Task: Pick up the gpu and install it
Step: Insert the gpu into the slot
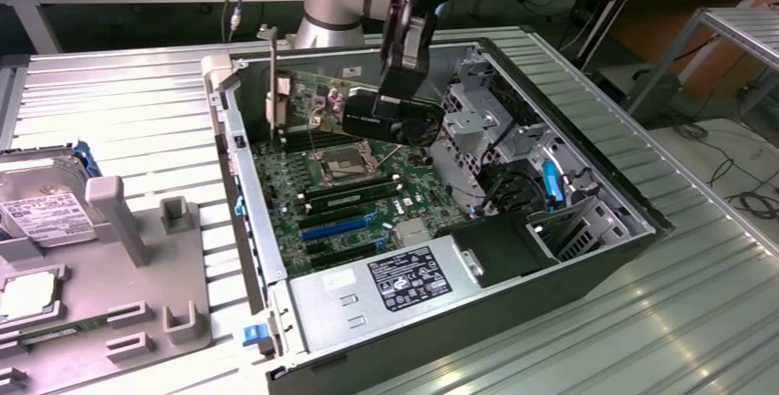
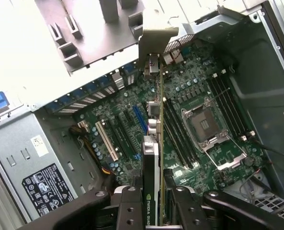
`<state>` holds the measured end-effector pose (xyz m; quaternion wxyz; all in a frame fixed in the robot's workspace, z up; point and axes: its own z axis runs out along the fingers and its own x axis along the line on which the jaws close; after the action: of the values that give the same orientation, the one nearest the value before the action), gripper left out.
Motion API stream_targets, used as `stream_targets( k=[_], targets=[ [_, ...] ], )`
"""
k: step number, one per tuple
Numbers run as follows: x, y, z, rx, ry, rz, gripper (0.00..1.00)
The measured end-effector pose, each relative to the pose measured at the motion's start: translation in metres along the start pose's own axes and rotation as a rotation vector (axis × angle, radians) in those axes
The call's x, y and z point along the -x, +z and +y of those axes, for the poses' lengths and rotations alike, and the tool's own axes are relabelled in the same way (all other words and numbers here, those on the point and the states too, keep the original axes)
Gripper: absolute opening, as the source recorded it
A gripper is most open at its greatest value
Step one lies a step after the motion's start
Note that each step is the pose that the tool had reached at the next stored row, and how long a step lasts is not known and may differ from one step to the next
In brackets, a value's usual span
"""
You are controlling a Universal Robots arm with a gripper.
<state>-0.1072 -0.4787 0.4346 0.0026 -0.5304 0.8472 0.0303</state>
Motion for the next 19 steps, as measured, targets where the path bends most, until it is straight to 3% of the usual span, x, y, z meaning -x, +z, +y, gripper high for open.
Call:
stream_targets(
  k=[8,19],
  targets=[
    [0.0000,0.0000,0.0000,0.0025,-0.069,0.0033,0.27],
    [0.0000,0.0000,0.0000,0.0074,-0.203,0.0099,0.27]
  ],
)
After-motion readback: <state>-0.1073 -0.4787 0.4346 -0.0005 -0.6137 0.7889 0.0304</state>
